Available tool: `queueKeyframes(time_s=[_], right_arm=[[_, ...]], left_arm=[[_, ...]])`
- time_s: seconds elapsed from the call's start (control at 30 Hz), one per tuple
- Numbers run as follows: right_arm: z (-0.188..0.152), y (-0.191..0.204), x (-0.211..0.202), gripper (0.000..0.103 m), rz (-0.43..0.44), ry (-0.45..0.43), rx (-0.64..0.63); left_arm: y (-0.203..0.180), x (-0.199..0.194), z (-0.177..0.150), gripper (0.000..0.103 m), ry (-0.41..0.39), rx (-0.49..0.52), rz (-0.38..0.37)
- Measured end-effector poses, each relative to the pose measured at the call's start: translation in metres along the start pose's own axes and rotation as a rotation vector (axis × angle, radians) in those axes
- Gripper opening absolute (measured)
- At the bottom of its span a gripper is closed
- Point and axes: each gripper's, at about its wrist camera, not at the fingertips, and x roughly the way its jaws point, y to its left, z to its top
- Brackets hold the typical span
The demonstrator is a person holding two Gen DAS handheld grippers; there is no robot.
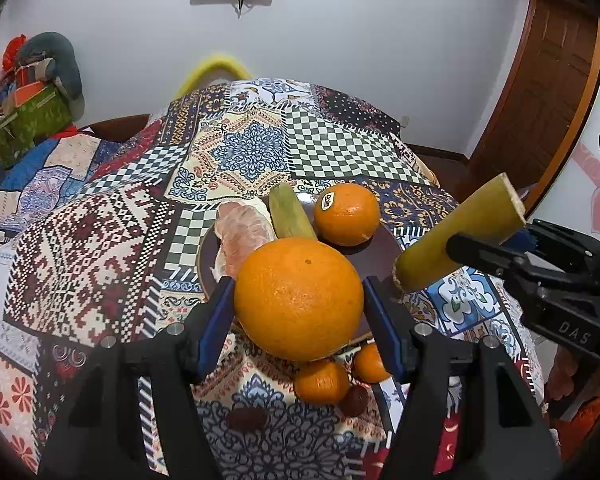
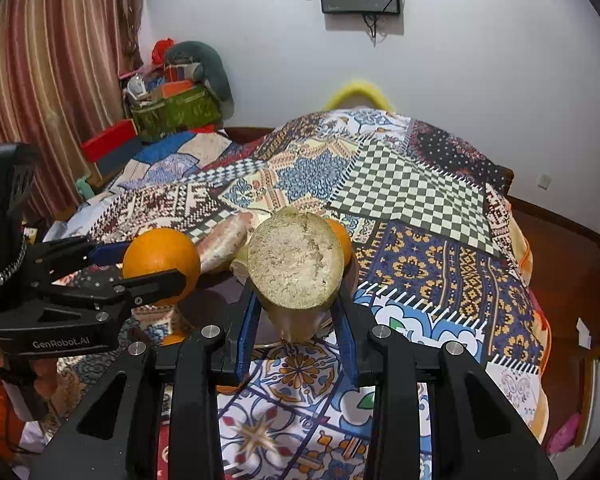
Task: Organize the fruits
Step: 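Lift the bamboo shoot and large orange and carry both over the plate, then lower the bamboo shoot and large orange onto the plate, opening both tools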
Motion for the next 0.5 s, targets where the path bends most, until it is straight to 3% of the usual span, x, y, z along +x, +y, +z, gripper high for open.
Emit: queueKeyframes(time_s=[0.5], right_arm=[[0.010, -0.001, 0.029, 0.032, 0.036, 0.001, -0.024]], left_arm=[[-0.001, 0.030, 0.006, 0.063, 0.042, 0.024, -0.002]])
